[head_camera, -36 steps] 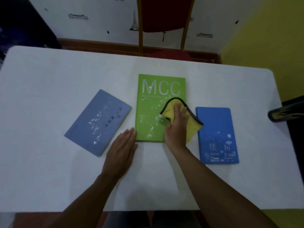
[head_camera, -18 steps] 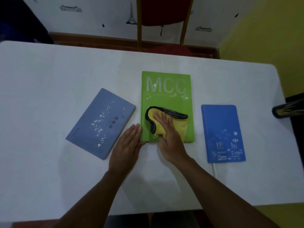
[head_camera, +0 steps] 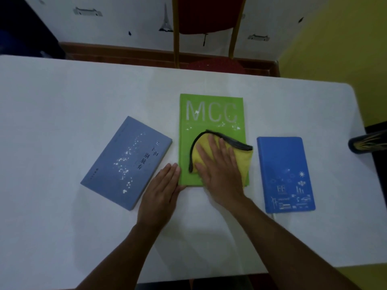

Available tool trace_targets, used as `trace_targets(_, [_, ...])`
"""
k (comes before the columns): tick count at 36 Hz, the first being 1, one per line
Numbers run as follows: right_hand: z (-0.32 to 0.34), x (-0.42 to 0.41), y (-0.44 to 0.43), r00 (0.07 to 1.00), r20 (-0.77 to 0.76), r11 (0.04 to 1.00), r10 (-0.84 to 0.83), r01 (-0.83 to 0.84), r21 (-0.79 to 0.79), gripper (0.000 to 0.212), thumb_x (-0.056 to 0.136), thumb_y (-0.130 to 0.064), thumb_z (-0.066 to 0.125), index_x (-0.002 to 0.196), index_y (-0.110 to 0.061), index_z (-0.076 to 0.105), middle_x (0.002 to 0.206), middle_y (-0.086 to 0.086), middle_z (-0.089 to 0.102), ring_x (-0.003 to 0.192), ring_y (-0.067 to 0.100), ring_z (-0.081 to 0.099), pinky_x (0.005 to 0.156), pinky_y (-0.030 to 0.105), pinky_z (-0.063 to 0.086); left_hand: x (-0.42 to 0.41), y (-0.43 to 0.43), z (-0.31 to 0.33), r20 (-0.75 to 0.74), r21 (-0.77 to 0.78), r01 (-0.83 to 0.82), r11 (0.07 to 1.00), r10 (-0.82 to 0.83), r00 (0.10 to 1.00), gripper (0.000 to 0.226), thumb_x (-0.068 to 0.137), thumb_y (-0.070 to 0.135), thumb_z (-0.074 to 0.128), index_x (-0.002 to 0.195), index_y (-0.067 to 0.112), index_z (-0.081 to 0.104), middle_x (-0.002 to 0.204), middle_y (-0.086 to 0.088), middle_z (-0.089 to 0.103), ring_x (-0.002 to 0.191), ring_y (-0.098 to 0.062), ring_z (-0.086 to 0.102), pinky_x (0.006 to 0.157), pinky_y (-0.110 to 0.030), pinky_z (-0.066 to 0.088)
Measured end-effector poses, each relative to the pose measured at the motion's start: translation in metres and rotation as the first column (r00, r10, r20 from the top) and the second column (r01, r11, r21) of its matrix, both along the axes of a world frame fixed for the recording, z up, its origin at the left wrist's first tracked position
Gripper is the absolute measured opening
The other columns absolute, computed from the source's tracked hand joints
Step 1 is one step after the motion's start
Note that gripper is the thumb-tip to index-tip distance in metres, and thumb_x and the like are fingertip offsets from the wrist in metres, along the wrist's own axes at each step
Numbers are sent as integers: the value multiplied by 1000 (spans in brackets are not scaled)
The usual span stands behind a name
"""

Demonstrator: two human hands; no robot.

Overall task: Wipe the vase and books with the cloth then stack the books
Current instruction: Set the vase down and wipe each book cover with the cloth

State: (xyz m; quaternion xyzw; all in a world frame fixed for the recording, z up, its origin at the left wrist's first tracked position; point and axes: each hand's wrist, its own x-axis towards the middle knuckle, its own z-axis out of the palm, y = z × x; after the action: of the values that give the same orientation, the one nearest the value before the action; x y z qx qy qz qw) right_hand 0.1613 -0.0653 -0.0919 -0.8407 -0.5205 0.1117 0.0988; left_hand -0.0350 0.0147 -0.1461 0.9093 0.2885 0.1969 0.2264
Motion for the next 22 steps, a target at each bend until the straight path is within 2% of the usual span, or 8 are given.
trace_targets(3, [-2,34,18,997,4,996,-82,82,-25,59,107,-55,25,162,-33,20,173,1,0,159,27,-3,128,49,4,0,-1,0,-15,-2,-5,1000,5,1000,55,96,28,67,144,5,54,151,-12,51,144,-26,46,118,-42,40])
trace_targets(6, [-2,42,40,999,-40,1000,-11,10,-16,68,103,-62,27,163,-28,21,173,5,1,159,28,-5,127,48,-1,1,0,1,-27,-20,0,1000,0,1000,54,98,30,64,144,5,54,153,-11,49,145,-25,44,118,-41,39])
trace_targets(8, [-3,31,42,995,-77,996,66,-61,59,71,101,-62,36,160,-23,32,172,8,11,158,30,2,127,47,2,2,1,5,-34,-42,4,999,-6,999,56,100,34,58,147,5,51,156,-11,45,146,-24,42,119,-38,35])
trace_targets(13, [-7,12,1,960,-186,948,211,-154,279,49,103,-25,57,149,-11,51,164,10,35,155,27,26,125,51,24,6,7,17,-43,-151,30,988,-37,998,66,101,37,55,157,7,34,166,-9,28,147,-20,36,121,-23,23])
trace_targets(15, [0,16,-13,945,-270,940,183,-88,330,46,99,-4,59,145,-8,56,160,8,42,152,21,34,123,48,32,11,10,21,-34,-153,72,986,-78,996,69,101,39,55,157,6,33,167,-9,24,148,-16,31,122,-18,16])
trace_targets(17, [12,21,-18,904,-424,932,52,108,345,46,98,1,60,142,-11,58,156,2,48,147,11,42,119,37,39,14,13,22,-42,-151,102,983,-110,993,70,102,43,52,157,6,32,167,-8,23,149,-15,29,123,-19,16])
trace_targets(20, [36,23,-15,787,-573,833,-228,463,304,42,105,-26,54,147,-21,54,134,-7,65,118,0,63,94,11,48,15,13,21,-57,-140,116,983,-125,990,71,102,47,50,158,8,31,168,-8,23,150,-17,31,123,-26,23])
trace_targets(22, [45,19,-15,789,-566,809,-241,485,331,44,105,-33,51,147,-19,54,125,-4,69,106,2,65,86,6,46,14,13,19,-55,-126,121,985,-129,990,71,102,46,51,158,8,32,168,-9,24,151,-19,32,122,-32,27])
